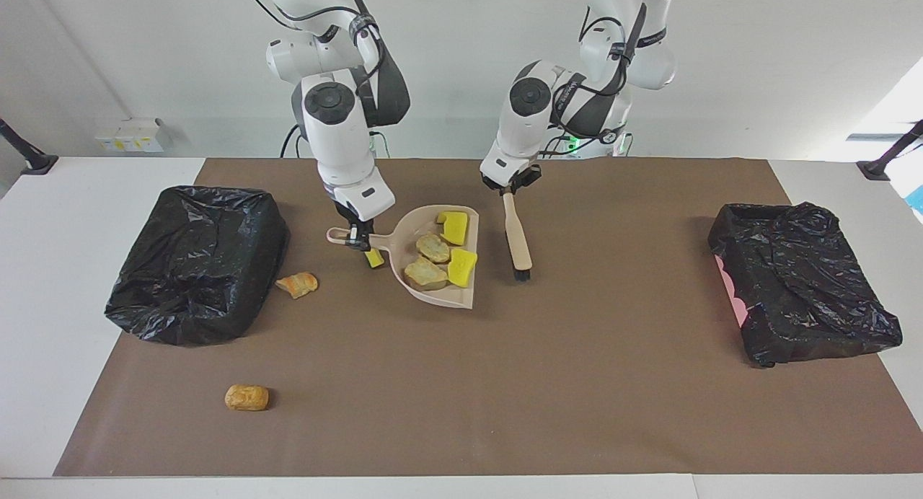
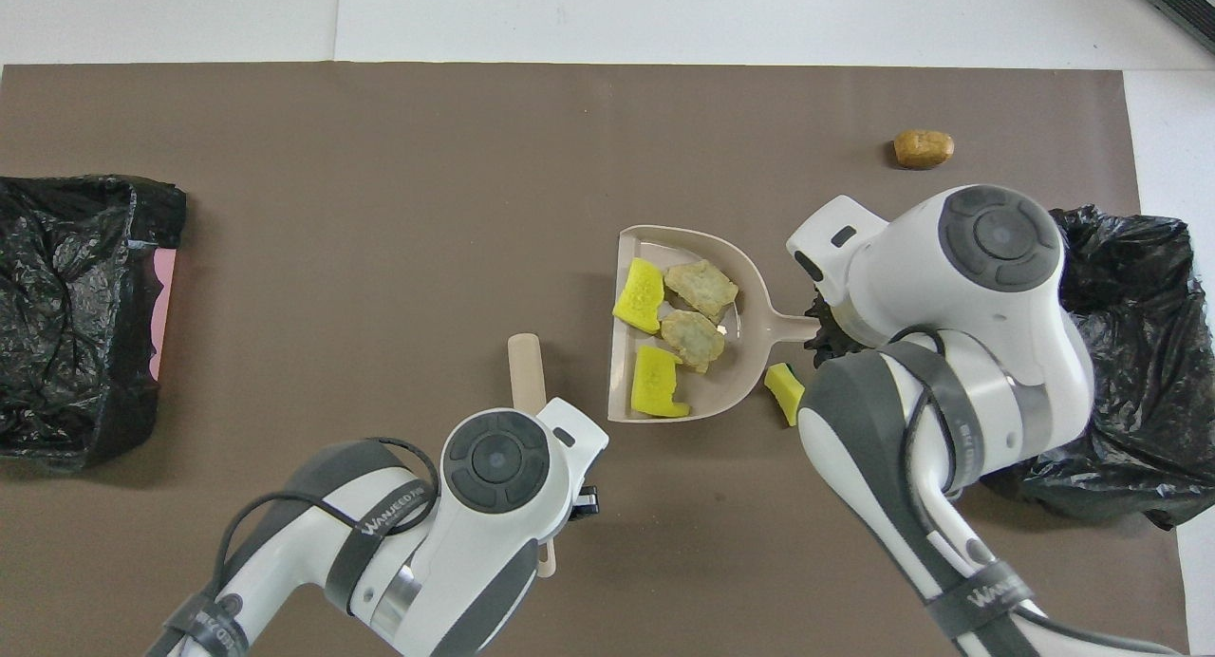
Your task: Sweep and dump trash in bin
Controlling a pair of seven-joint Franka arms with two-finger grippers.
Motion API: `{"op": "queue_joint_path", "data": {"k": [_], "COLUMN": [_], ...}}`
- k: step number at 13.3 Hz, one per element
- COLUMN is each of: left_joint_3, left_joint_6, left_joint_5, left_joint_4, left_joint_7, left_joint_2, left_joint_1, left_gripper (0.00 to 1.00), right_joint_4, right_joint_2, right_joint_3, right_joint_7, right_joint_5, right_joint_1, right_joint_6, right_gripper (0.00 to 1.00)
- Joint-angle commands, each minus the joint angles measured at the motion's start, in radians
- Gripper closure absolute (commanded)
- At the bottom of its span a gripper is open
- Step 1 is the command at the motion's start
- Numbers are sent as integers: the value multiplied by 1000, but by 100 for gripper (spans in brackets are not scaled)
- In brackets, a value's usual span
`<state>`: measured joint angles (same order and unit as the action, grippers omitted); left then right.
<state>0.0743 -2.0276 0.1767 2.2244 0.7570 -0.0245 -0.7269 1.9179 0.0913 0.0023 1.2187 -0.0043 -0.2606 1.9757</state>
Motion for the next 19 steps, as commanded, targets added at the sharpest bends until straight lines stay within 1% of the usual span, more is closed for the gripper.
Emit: {"op": "queue_joint_path", "data": {"k": [1, 2, 4, 6, 8, 10, 11, 12, 15, 16, 17, 18, 19], "left_joint_3": [-14, -14, -13, -13, -11, -11, -11, -11, -11, -13, -13, -14, -17], "left_joint_6": [-59, -68, -86, -91, -103, -138, -160, -164, -161, -160, -152, -148, -135], "left_joint_5": [-22, -20, -9, 65, 90, 136, 139, 141, 141, 141, 141, 141, 141], "left_joint_4": [93, 103, 120, 133, 153, 196, 216, 228, 251, 250, 247, 244, 235], "left_joint_7": [83, 106, 145, 171, 180, 191, 194, 203, 200, 194, 183, 171, 162], "left_joint_2": [-83, -75, -89, -90, -104, -121, -139, -147, -153, -153, -152, -149, -143], "left_joint_1": [-98, -153, -213, -273, -304, -330, -347, -364, -364, -362, -355, -351, -345], "left_gripper": [100, 100, 100, 100, 100, 100, 100, 100, 100, 88, 78, 52, 20], "right_joint_4": [-42, -42, -56, -79, -95, -100, -105, -108, -117, -117, -117, -115, -112], "right_joint_2": [-18, -24, -45, -50, -50, -50, -50, -50, -48, -48, -47, -47, -47], "right_joint_3": [8, 7, 4, -1, -2, -2, -4, -5, -5, -5, -5, -5, -4], "right_joint_7": [147, 201, 289, 367, 465, 571, 612, 649, 705, 725, 752, 778, 820], "right_joint_5": [73, 92, 101, 99, 93, 81, 70, 37, -69, -97, -129, -163, -201], "right_joint_1": [88, 128, 199, 269, 358, 458, 504, 544, 644, 668, 690, 707, 721], "right_joint_6": [-75, -89, -136, -187, -216, -219, -215, -200, -140, -112, -82, -49, -19], "right_gripper": [100, 100, 100, 100, 100, 100, 100, 100, 100, 100, 100, 100, 100]}}
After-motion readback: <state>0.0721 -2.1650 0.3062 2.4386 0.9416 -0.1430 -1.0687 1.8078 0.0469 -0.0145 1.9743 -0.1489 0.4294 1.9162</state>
